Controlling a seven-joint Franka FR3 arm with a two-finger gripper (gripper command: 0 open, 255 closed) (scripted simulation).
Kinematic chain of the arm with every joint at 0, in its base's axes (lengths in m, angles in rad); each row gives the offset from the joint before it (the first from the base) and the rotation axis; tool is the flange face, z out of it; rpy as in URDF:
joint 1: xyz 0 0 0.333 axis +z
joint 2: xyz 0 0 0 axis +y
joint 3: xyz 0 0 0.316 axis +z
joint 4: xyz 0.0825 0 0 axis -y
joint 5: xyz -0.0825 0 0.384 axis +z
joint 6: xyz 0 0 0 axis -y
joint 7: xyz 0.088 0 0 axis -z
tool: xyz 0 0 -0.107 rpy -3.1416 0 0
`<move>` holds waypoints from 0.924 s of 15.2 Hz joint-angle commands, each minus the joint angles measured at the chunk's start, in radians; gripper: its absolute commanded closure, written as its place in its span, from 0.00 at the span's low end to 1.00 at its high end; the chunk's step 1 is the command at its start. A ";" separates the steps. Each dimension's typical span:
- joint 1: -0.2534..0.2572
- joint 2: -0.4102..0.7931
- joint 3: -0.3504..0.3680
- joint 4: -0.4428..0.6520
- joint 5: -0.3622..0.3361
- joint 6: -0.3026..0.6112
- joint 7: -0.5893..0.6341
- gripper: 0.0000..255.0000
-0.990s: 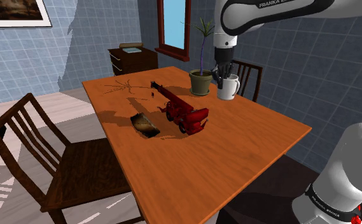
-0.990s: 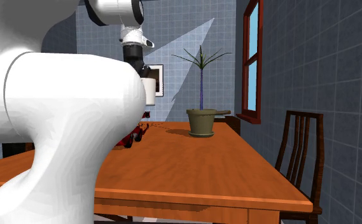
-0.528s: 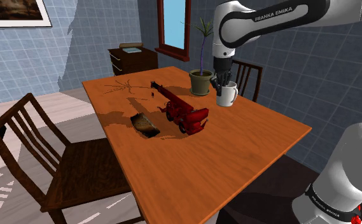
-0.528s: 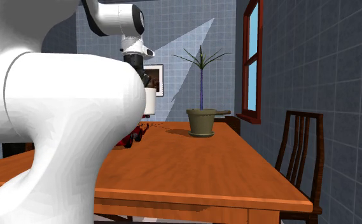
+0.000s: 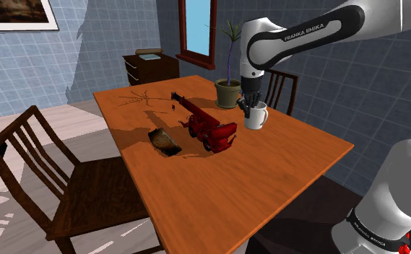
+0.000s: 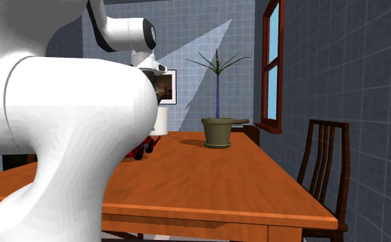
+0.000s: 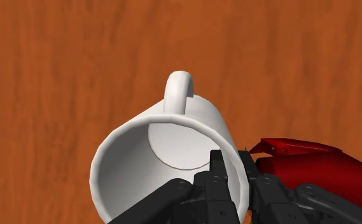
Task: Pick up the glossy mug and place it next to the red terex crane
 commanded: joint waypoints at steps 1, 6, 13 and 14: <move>0.000 0.008 0.000 -0.017 0.000 0.026 0.002 1.00; 0.000 0.030 -0.001 -0.063 0.000 0.094 0.005 1.00; -0.001 0.070 -0.003 -0.117 0.000 0.188 0.008 1.00; -0.001 0.077 -0.003 -0.124 0.000 0.201 0.008 1.00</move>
